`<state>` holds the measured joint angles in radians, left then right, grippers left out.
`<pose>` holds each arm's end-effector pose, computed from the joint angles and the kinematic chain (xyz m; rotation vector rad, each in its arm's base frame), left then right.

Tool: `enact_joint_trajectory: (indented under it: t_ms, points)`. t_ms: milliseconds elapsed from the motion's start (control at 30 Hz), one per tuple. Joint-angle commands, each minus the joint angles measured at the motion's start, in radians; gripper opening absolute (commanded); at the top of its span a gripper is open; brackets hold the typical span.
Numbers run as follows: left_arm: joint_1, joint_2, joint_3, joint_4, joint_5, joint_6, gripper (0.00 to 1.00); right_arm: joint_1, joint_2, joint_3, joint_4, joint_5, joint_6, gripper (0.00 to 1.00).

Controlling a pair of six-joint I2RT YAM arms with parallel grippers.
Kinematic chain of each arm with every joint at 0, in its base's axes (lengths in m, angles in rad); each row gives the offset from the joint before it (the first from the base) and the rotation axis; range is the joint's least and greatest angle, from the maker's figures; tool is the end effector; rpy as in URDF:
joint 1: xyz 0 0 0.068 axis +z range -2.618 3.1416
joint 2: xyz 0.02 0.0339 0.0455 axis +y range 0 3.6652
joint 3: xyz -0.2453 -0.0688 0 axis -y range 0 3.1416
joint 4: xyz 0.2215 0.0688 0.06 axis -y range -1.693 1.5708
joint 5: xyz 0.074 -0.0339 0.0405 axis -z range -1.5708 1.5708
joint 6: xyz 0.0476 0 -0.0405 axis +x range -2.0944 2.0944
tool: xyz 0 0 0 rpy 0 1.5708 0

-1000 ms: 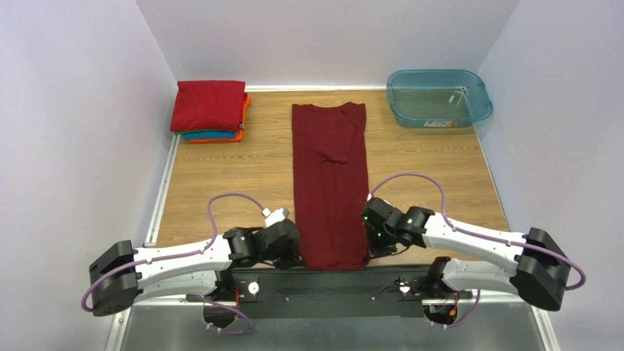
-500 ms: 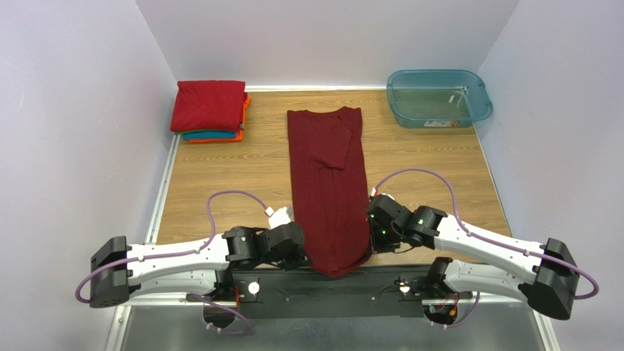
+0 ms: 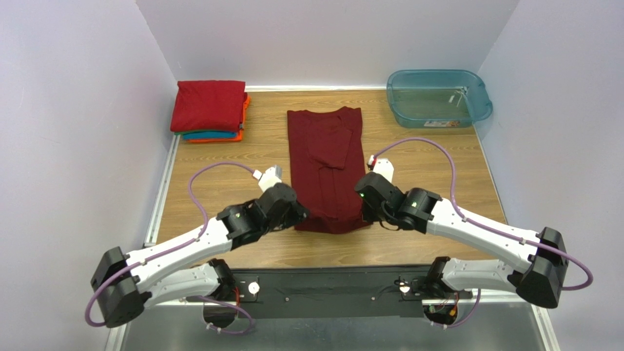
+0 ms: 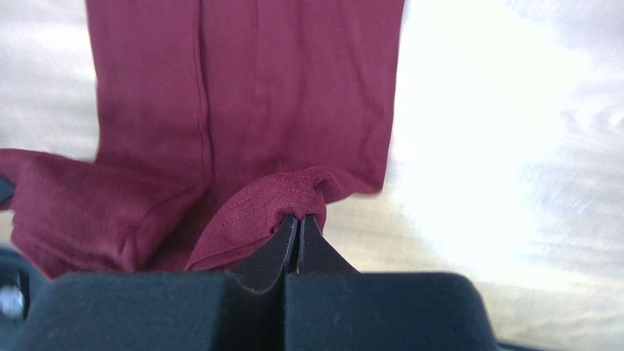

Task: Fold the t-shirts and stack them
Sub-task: Fold the tshirt

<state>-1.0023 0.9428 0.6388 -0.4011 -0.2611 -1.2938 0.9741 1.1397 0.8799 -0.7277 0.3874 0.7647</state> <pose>0.1162 -0.1590 0.2252 -0.4957 2.3683 -0.8877 0.1340 0.1653 0.2389 -0.1133 2.4684 0.2535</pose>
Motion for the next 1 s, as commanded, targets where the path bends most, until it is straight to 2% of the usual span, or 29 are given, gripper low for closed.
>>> enact_joint_trajectory:
  t_ms: [0,167,433,967]
  points:
    - [0.076,0.086,0.088,0.051,-0.029,0.18,0.0,-0.008,0.04,0.057,0.091,0.188,-0.05,0.01]
    - [0.134,0.142,0.151,0.062,-0.058,0.223,0.0,-0.078,0.091,0.108,0.174,0.196,-0.134,0.01]
    - [0.235,0.165,0.154,0.163,-0.033,0.284,0.0,-0.219,0.193,0.151,0.273,0.081,-0.223,0.01]
    - [0.375,0.379,0.283,0.219,0.031,0.433,0.0,-0.305,0.364,0.272,0.318,0.054,-0.272,0.01]
